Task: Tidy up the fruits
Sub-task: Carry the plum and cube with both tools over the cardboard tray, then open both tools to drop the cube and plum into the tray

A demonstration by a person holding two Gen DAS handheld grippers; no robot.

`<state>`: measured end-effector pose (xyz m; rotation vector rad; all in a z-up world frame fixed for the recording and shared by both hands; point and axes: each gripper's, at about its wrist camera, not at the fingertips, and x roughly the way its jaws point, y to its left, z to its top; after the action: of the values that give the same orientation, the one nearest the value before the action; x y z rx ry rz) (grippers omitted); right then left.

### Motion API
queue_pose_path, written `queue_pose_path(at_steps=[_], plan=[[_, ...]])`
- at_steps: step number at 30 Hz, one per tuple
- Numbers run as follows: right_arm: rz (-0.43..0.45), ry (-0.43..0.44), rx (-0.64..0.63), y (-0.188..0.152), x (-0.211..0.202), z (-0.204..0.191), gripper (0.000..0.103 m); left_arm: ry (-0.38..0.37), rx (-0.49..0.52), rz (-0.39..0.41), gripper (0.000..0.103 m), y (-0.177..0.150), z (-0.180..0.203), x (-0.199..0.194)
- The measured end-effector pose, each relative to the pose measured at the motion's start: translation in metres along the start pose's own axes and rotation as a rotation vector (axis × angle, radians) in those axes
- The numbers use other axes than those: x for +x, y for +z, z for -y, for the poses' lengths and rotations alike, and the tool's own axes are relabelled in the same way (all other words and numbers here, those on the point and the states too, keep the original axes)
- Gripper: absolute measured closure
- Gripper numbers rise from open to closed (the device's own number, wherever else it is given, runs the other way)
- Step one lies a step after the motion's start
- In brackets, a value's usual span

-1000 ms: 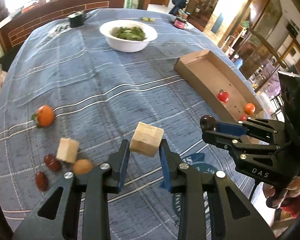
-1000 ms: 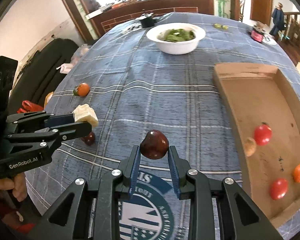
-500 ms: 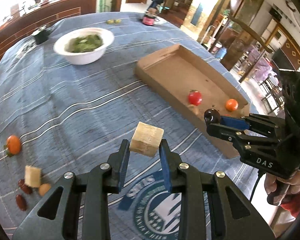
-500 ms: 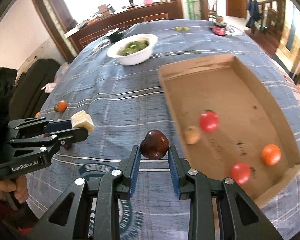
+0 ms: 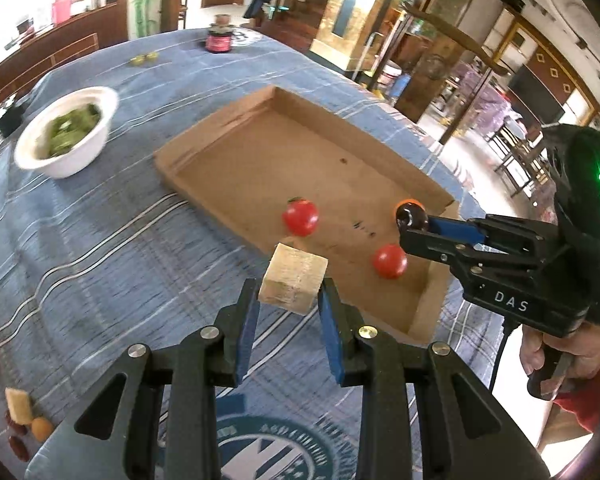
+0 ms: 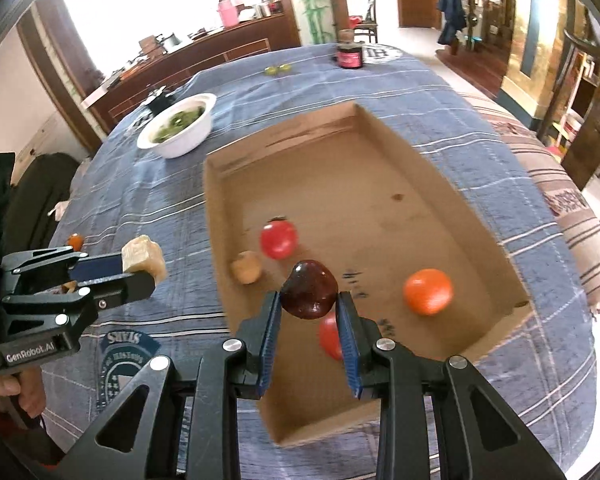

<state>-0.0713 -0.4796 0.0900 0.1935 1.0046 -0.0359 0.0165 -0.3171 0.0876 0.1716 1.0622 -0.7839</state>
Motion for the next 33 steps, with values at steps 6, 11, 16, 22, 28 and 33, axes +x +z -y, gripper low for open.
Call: queue_pose_path(at_steps=[6,11,16,22,28,33], plan=[[0.007,-0.040,0.041,0.003,-0.002,0.033,0.074,-0.031,0.049,-0.029,0.076,0.018,0.029,0.024],[0.006,-0.067,0.084,0.010,0.001,0.063,0.074,-0.047,0.052,-0.056,0.076,0.032,0.041,0.047],[-0.015,-0.061,0.100,0.020,0.016,0.076,0.074,-0.042,0.046,-0.083,0.076,0.043,0.048,0.071],[-0.034,-0.057,0.074,0.029,0.034,0.077,0.074,-0.036,0.020,-0.098,0.076,0.050,0.046,0.089],[-0.069,-0.047,0.082,0.036,0.054,0.082,0.074,-0.022,0.005,-0.113,0.076,0.049,0.044,0.101],[-0.090,-0.043,0.075,0.037,0.064,0.081,0.074,-0.008,0.022,-0.112,0.076,0.046,0.049,0.103]])
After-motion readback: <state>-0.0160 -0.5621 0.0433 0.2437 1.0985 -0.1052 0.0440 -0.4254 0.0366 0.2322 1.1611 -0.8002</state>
